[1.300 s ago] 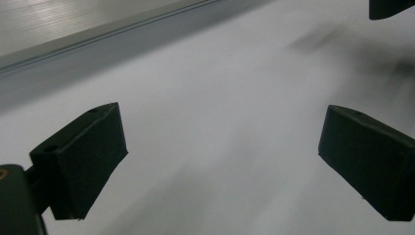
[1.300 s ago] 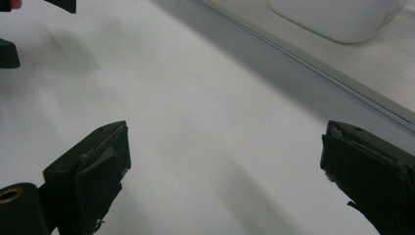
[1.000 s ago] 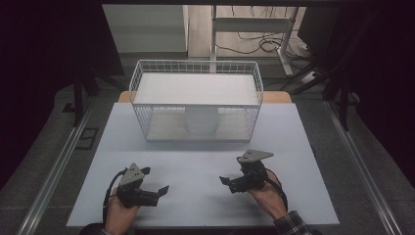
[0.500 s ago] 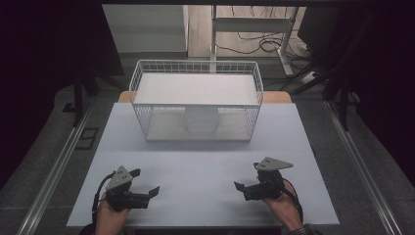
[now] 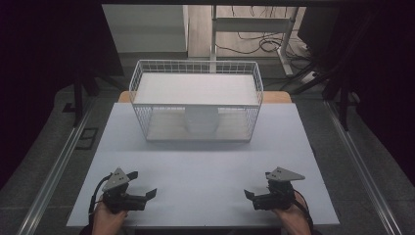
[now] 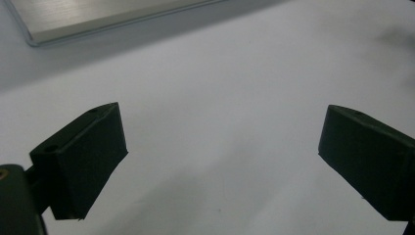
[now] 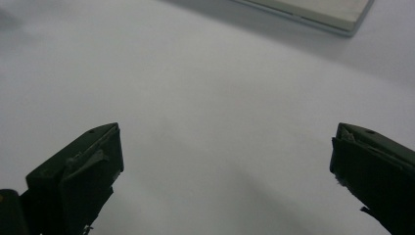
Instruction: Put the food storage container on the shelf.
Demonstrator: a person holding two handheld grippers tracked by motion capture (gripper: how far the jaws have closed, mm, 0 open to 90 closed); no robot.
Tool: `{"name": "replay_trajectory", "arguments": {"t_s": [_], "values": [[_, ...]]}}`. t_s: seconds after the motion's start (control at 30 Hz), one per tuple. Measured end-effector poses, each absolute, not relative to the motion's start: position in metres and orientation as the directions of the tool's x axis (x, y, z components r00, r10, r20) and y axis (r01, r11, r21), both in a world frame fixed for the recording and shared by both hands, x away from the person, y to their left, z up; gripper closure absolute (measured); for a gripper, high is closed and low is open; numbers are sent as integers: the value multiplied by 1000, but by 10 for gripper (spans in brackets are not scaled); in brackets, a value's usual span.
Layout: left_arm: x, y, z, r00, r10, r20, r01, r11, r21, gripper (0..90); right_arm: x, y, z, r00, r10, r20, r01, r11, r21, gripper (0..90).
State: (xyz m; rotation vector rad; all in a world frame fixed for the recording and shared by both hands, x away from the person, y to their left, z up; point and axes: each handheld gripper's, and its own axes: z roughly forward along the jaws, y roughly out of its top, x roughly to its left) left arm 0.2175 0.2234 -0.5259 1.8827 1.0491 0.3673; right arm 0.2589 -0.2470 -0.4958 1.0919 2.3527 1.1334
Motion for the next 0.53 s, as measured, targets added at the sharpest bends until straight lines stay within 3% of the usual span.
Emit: {"name": "replay_trajectory", "arguments": {"t_s": [0.53], "values": [[221,218,-534,602,779,-174,571,-268,776,25,250,-246,-516,-679,731,58,565,471,678,0]]}}
